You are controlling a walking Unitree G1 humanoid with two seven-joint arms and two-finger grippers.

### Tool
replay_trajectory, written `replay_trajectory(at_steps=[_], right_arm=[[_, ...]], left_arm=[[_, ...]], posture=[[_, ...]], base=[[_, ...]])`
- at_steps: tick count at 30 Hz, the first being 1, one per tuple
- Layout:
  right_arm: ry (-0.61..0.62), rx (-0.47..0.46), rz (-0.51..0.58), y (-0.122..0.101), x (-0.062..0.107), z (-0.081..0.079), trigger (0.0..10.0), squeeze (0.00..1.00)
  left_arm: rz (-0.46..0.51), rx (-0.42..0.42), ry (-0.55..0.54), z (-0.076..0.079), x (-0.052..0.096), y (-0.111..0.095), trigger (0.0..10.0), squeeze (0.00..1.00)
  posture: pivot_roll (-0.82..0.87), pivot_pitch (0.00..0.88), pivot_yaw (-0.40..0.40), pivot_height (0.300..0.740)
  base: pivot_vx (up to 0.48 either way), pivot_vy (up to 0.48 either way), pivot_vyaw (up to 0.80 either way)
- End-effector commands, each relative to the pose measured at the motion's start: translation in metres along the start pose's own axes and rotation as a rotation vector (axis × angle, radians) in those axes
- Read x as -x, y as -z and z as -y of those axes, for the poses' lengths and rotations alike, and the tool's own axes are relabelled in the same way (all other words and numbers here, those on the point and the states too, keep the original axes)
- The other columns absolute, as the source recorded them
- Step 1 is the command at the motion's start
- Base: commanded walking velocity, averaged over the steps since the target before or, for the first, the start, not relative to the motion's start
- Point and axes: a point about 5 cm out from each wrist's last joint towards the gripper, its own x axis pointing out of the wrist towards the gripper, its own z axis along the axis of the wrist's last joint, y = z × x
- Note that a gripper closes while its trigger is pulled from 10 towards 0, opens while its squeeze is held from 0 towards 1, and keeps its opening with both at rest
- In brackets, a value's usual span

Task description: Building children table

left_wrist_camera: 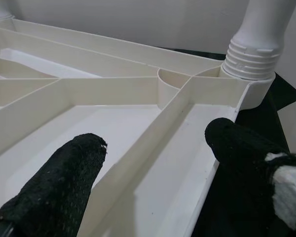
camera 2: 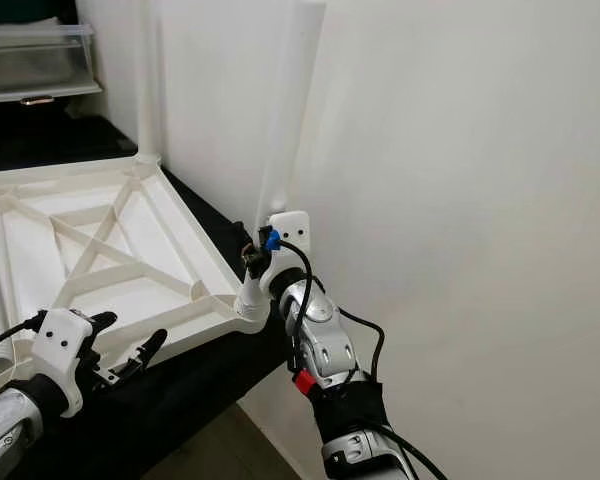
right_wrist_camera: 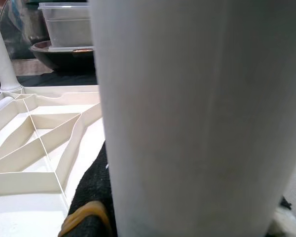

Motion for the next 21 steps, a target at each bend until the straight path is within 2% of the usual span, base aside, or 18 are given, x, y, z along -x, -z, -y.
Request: replay_trajectory(at_steps=[1, 21], right_arm=[[0.025, -0.002, -0.157, 0.0312, 0.0087, 0.0065, 10.0, 0.0], [0.024, -0.011, -0.148, 0.0243, 0.0087, 0.0059, 10.0, 0.0]], left_arm=[[-0.004, 0.002, 0.018, 0.0042, -0.0022, 0.0015, 10.0, 0.0], [-0.005, -0.005, 0.03, 0.0048, -0.004, 0.0019, 10.0, 0.0]], posture=[[0.13, 0.0, -0.155, 0.74], [0.13, 0.0, -0.15, 0.74]], base=[[0.0, 0.0, 0.0], [0.0, 0.0, 0.0]])
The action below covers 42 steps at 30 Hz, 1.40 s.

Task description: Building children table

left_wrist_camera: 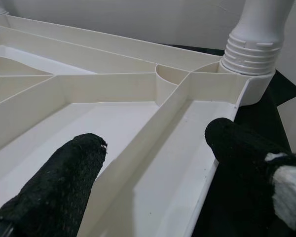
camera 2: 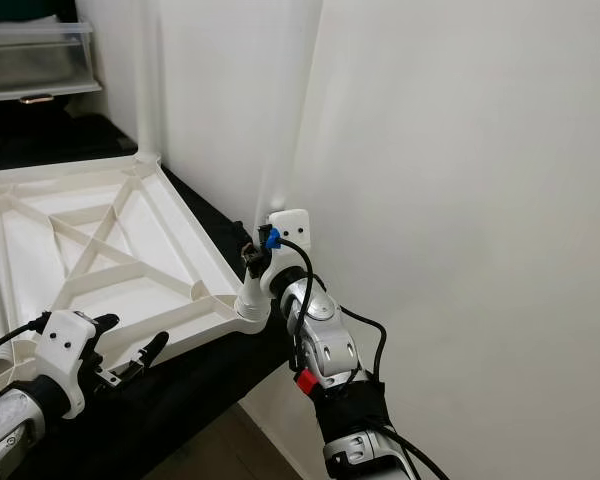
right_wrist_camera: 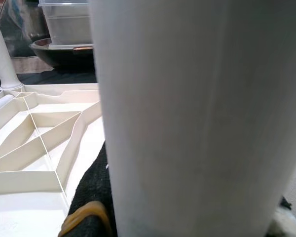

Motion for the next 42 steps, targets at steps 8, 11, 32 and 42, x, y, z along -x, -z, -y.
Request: replay_trajectory(at_steps=[8, 11, 32, 42], right_arm=[[0.028, -0.018, -0.107, 0.016, 0.005, 0.005, 10.0, 0.0], [0.02, -0.02, -0.092, 0.011, 0.005, 0.003, 10.0, 0.0], [0.015, -0.027, -0.079, 0.003, 0.006, 0.001, 10.0, 0.0], [0.015, -0.04, -0.058, 0.001, 0.008, -0.001, 10.0, 0.0]], left_arm=[[0.0, 0.001, 0.018, 0.003, -0.003, 0.001, 10.0, 0.0], [0.001, 0.002, 0.018, 0.003, -0.003, 0.001, 10.0, 0.0], [-0.003, 0.001, 0.025, 0.004, -0.004, 0.002, 10.0, 0.0], [-0.004, 0.001, 0.027, 0.004, -0.004, 0.002, 10.0, 0.0]], posture=[[0.13, 0.0, -0.15, 0.74], [0.12, 0.0, -0.148, 0.74], [0.12, 0.0, -0.143, 0.74], [0.12, 0.0, -0.141, 0.74]], base=[[0.0, 0.0, 0.0], [0.0, 0.0, 0.0], [0.0, 0.0, 0.0], [0.0, 0.0, 0.0]])
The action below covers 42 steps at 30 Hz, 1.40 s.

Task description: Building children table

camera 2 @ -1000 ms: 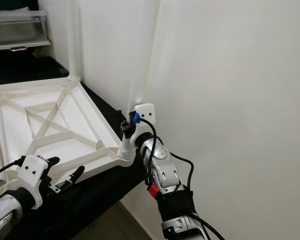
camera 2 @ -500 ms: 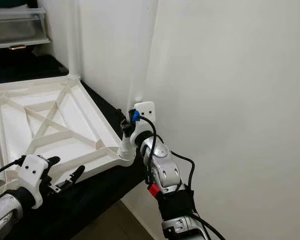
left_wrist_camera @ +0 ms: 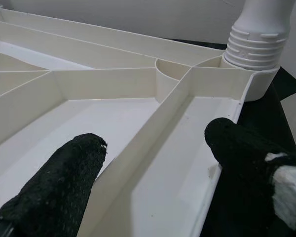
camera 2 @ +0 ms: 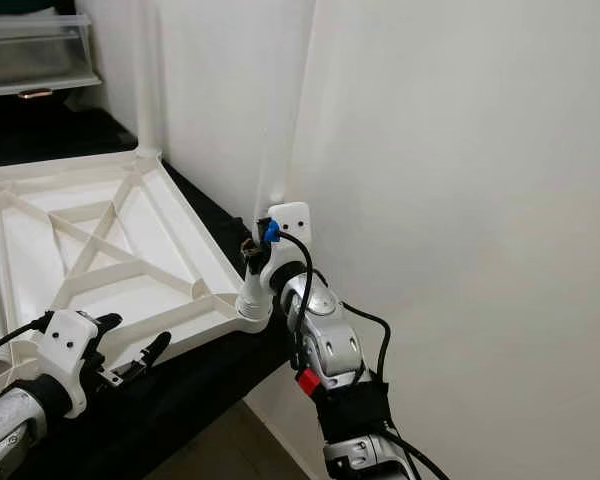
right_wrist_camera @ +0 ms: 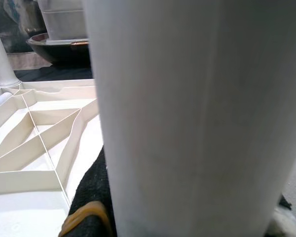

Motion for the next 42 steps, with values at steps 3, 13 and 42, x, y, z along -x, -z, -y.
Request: replay_trajectory(at_steps=[3, 13, 42], right_arm=[[0.013, -0.039, -0.048, 0.013, 0.005, 0.002, 10.0, 0.0], [0.005, -0.055, -0.021, 0.012, 0.008, -0.002, 10.0, 0.0], [-0.001, -0.07, 0.082, -0.008, 0.009, 0.0, 10.0, 1.0]], left_arm=[[-0.006, 0.003, 0.017, 0.003, -0.003, 0.002, 10.0, 0.0], [-0.008, 0.0, 0.021, 0.002, -0.003, 0.002, 10.0, 0.0], [-0.01, -0.002, 0.027, 0.002, -0.005, 0.003, 10.0, 0.0]], posture=[[0.12, 0.0, -0.139, 0.74], [0.12, 0.0, -0.134, 0.74], [0.11, 0.0, -0.131, 0.74]], base=[[0.0, 0.0, 0.0], [0.0, 0.0, 0.0], [0.0, 0.0, 0.0]])
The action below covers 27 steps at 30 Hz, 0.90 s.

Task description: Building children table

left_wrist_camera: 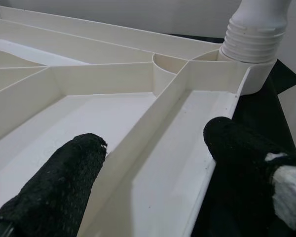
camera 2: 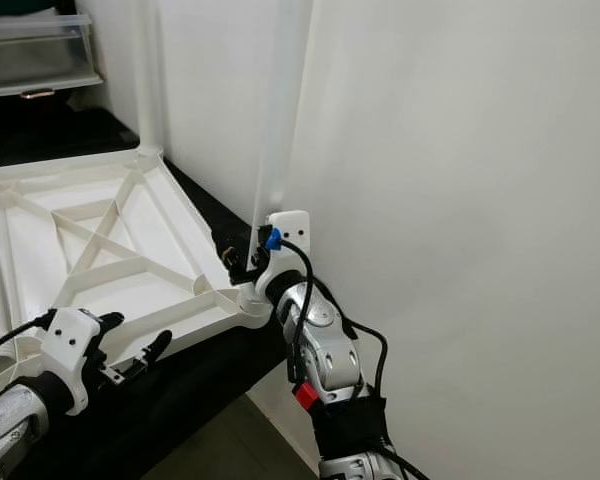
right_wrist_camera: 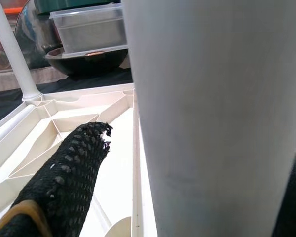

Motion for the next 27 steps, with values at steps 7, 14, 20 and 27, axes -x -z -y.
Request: replay_trajectory(at_steps=[7, 14, 20, 27], right_arm=[[0.002, 0.023, 0.064, -0.019, -0.001, 0.012, 10.0, 1.0], [-0.056, 0.048, 0.06, -0.023, 0.0, 0.015, 10.0, 0.96], [-0.1, 0.059, 0.063, -0.024, 0.001, 0.012, 10.0, 0.88], [-0.122, 0.063, 0.063, -0.024, 0.002, 0.013, 10.0, 1.0]], left_arm=[[-0.003, 0.0, 0.019, 0.004, -0.002, 0.002, 10.0, 0.0], [-0.002, 0.001, 0.019, 0.004, -0.002, 0.003, 10.0, 0.0], [-0.003, 0.0, 0.021, 0.004, -0.002, 0.003, 10.0, 0.0], [-0.002, 0.0, 0.025, 0.004, -0.003, 0.003, 10.0, 0.0]], posture=[[0.11, 0.0, -0.132, 0.74], [0.11, 0.0, -0.134, 0.74], [0.11, 0.0, -0.131, 0.74], [0.1, 0.0, -0.129, 0.74]], base=[[0.0, 0.0, 0.0], [0.0, 0.0, 0.0], [0.0, 0.0, 0.0], [0.0, 0.0, 0.0]])
